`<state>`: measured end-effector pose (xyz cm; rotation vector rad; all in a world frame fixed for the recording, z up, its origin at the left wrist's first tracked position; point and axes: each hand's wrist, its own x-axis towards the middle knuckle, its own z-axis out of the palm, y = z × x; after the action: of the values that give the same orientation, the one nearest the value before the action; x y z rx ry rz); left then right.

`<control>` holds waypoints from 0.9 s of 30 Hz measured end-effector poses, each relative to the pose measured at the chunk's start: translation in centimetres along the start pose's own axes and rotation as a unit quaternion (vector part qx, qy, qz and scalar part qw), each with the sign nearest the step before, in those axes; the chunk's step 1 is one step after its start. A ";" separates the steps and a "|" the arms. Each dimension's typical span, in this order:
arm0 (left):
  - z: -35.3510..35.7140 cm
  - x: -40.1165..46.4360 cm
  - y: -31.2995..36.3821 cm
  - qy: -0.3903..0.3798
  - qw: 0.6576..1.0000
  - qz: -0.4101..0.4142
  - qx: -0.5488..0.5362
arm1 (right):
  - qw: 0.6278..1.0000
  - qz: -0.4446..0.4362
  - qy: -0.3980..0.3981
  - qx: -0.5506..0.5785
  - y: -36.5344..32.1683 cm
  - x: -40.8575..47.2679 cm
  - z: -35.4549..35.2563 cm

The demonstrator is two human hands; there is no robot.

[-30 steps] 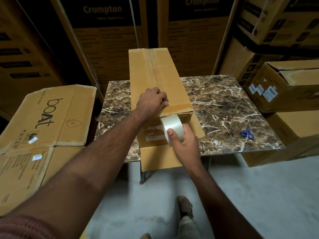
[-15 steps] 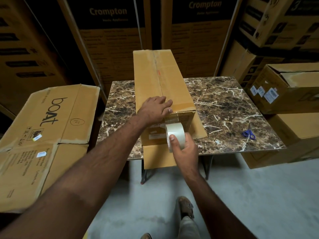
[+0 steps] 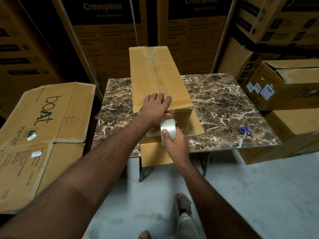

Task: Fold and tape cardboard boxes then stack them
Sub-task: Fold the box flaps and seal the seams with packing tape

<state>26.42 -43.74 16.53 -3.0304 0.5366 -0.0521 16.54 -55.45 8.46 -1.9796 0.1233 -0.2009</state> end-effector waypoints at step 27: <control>1.5 0.2 -2.2 0.063 0.993 0.048 0.088 | 0.998 0.039 -0.044 0.006 1.7 0.4 1.2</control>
<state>27.45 -41.72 15.20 -2.8383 0.6500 -0.2717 17.19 -55.18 6.45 -1.9652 0.1415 -0.0644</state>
